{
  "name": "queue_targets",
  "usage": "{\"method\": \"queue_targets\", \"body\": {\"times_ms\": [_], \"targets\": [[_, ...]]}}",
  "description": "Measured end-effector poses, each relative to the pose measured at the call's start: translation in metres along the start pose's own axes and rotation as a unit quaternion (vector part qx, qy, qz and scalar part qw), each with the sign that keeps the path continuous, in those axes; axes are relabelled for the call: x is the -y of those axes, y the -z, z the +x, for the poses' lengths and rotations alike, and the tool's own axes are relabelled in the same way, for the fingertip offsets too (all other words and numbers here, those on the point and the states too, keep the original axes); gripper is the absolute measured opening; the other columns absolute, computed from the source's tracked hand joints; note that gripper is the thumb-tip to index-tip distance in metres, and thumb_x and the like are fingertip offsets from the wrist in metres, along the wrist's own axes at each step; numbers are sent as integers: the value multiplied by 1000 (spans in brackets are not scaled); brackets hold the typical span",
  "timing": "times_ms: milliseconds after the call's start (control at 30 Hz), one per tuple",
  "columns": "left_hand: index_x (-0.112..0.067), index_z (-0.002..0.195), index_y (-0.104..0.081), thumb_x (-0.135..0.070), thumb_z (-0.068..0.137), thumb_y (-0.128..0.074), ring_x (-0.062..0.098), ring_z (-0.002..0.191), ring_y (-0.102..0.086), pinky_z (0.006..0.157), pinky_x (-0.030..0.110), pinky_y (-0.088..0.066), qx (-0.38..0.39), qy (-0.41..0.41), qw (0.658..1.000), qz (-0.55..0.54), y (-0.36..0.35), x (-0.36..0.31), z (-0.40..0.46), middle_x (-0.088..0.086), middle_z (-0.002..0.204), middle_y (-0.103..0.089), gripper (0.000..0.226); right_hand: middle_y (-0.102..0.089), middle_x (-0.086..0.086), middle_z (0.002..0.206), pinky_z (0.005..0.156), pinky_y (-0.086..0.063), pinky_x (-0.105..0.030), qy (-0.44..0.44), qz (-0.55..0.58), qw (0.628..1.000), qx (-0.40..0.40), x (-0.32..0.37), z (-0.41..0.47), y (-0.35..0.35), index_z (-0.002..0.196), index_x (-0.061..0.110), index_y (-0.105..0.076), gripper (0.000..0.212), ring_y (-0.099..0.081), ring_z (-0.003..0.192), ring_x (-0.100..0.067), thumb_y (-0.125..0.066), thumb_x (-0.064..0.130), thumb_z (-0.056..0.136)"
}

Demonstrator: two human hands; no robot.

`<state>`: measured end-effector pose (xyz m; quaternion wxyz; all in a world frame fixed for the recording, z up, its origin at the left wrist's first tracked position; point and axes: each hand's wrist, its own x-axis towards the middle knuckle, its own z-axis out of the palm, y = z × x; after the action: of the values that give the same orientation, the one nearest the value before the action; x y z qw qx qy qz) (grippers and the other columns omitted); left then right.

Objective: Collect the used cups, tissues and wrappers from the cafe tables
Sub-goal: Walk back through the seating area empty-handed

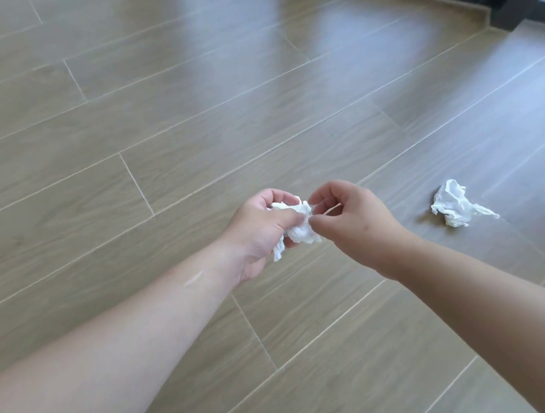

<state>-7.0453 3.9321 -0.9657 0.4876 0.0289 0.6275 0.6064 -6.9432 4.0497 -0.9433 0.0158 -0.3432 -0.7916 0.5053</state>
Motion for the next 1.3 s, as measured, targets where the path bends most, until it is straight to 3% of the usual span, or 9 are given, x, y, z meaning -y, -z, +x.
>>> {"method": "queue_targets", "body": {"times_ms": [100,233,367,533,633,833,1100,1167,1300], "targets": [[-17,89,-61,8,91,-67,26,77,-68,61,29,-54,-5,-12,1000,13,-19,-6,16,7,96,-69,25,-66,5,84,45,-44,-17,-28,11,998,-49,-24,7,24,92,22,-65,16,-57,57,-6,-60,11,82],[-16,91,-61,6,89,-69,23,70,-71,60,30,-55,-5,-14,1000,25,-44,-7,35,10,99,-70,23,-63,10,80,45,-42,-16,-62,-40,994,-83,-68,14,55,90,23,-65,11,-54,50,0,-60,16,83],[-14,94,-62,6,89,-69,16,61,-73,52,24,-54,-1,-9,999,35,-75,2,51,8,98,-71,22,-62,9,87,61,-48,-28,-102,-98,984,-109,-119,24,86,93,23,-62,10,-58,69,-11,-60,19,84],[-14,95,-61,6,91,-67,17,61,-74,53,25,-56,7,9,999,42,-108,15,64,3,84,-75,21,-59,2,102,60,-43,-28,-111,-197,966,-123,-174,44,118,96,23,-59,13,-56,76,-12,-56,19,84],[-14,95,-61,5,91,-67,17,63,-74,54,26,-57,9,17,999,41,-125,18,69,8,98,-72,20,-52,-1,117,76,-50,-37,-119,-259,949,-132,-198,57,131,110,19,-60,23,-56,94,-24,-54,23,88],[-16,94,-61,3,92,-69,18,63,-74,58,28,-53,4,28,999,31,-154,17,78,11,103,-74,21,-45,-15,126,74,-33,-37,-121,-408,896,-129,-238,78,148,117,10,-52,32,-44,113,-34,-56,14,85],[-16,94,-63,3,91,-69,16,64,-73,48,22,-51,3,31,999,17,-165,10,84,12,109,-74,21,-38,-14,132,82,-39,-42,-217,-358,904,-86,-262,99,153,126,19,-49,41,-39,122,-39,-56,12,87],[-16,95,-62,4,91,-69,18,64,-74,48,22,-50,1,31,999,18,-161,13,84,13,110,-74,21,-40,-16,133,90,-41,-44,-223,-350,907,-68,-265,102,152,129,18,-49,42,-39,123,-39,-55,12,88],[-15,97,-61,5,91,-68,18,61,-74,44,21,-48,-1,32,999,16,-153,15,83,13,106,-74,22,-45,-21,130,86,-40,-41,-220,-345,909,-79,-262,108,147,135,7,-47,43,-42,123,-41,-50,9,92]]}}
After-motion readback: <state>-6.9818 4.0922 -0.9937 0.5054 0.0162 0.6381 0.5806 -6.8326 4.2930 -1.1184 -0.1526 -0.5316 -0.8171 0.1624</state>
